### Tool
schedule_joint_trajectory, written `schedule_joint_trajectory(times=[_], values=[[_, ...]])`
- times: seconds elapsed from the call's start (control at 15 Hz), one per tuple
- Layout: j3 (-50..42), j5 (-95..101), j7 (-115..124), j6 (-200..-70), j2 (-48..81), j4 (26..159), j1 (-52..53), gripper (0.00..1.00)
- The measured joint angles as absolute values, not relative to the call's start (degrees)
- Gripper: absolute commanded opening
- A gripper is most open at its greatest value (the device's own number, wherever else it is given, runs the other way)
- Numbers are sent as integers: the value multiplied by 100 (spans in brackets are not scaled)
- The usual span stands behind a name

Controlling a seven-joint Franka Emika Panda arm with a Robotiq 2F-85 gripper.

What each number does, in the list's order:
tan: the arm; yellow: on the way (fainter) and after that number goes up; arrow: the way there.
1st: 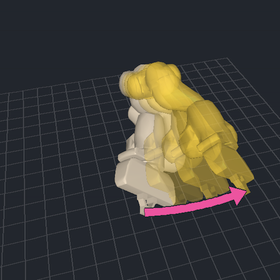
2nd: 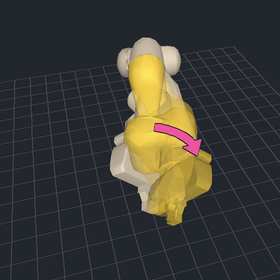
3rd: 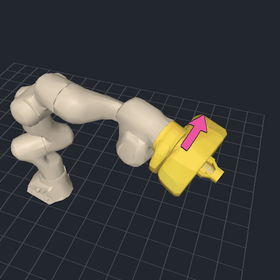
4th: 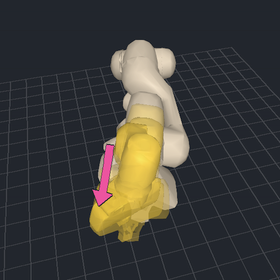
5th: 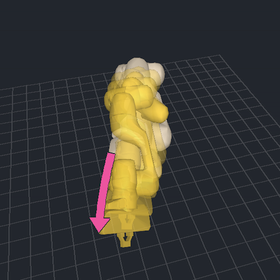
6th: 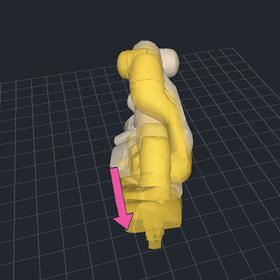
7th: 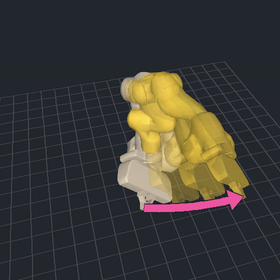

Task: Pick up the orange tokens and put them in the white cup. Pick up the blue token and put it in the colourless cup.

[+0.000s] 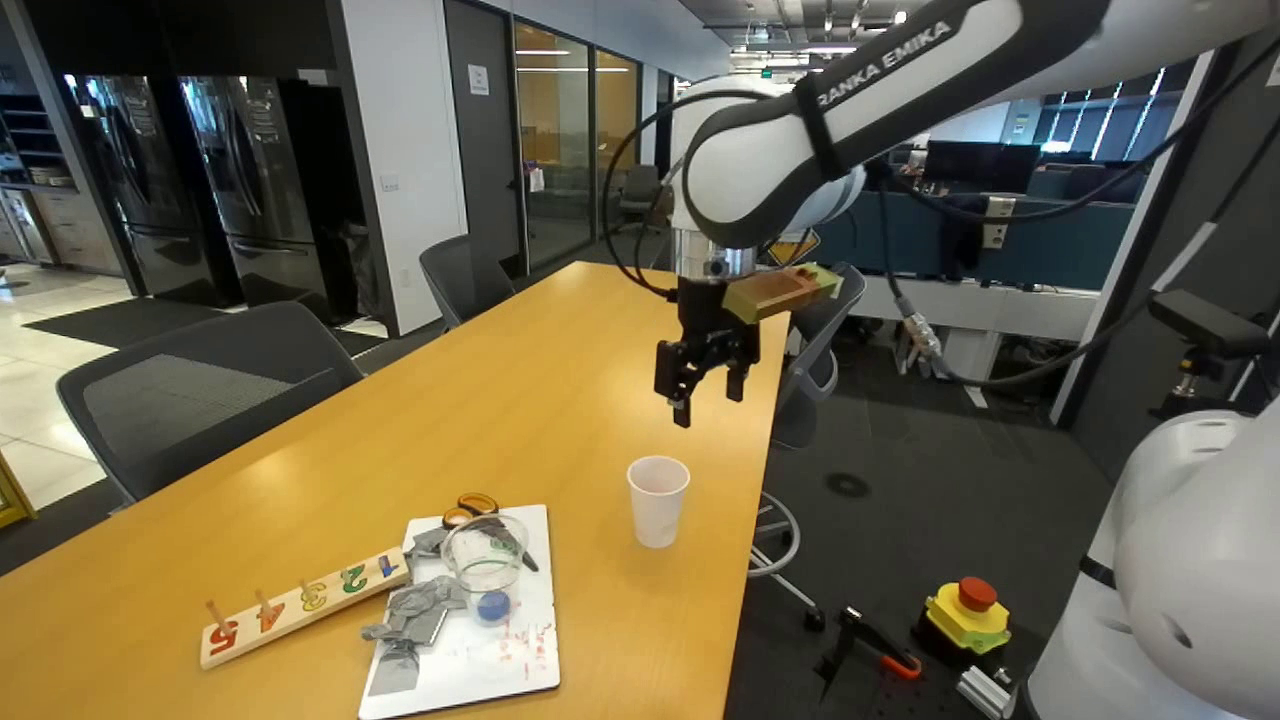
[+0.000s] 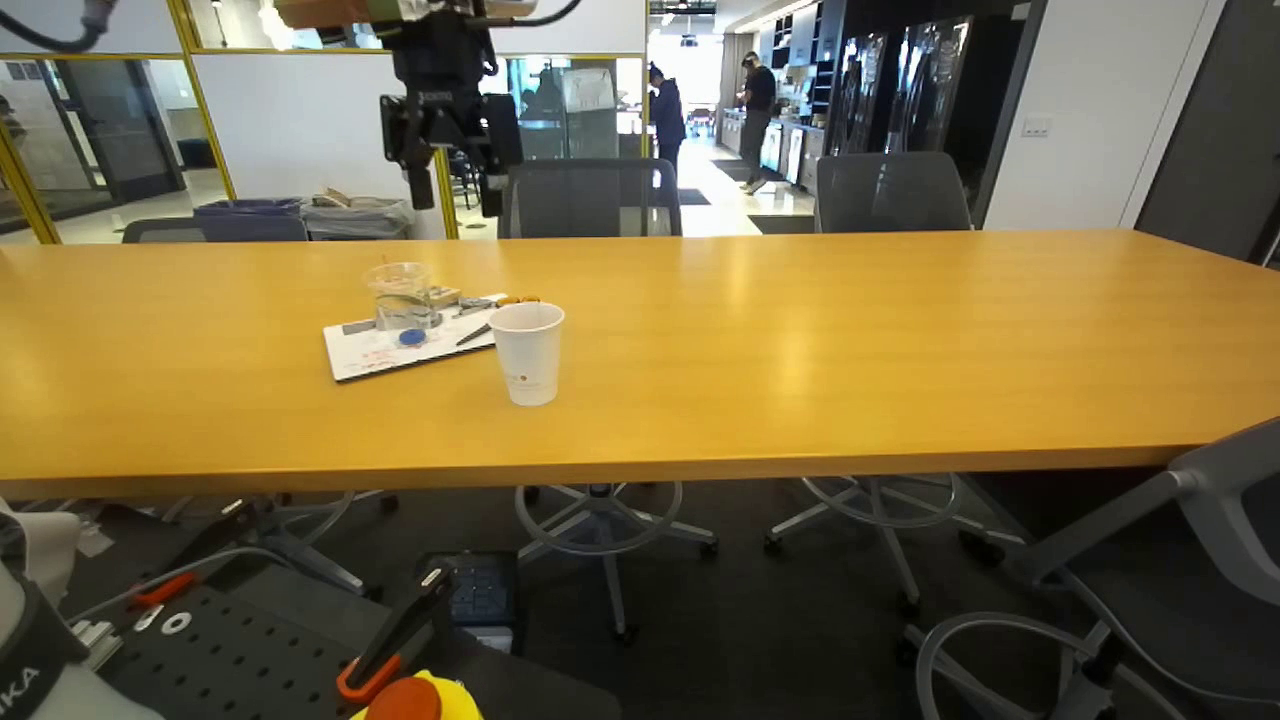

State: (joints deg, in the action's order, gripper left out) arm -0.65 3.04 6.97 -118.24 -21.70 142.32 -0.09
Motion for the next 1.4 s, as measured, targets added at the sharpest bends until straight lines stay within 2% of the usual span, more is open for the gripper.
schedule_joint_trajectory(times=[0.33, 0.8, 1.07, 1.4], values=[[-64, 270, 725, -11031, -3791, 14901, -10, 100], [-61, 263, 727, -9108, -5841, 15421, -11, 100], [-76, 253, 727, -8574, -6468, 15525, -21, 100], [-67, 253, 725, -8558, -6488, 15567, -24, 100]])
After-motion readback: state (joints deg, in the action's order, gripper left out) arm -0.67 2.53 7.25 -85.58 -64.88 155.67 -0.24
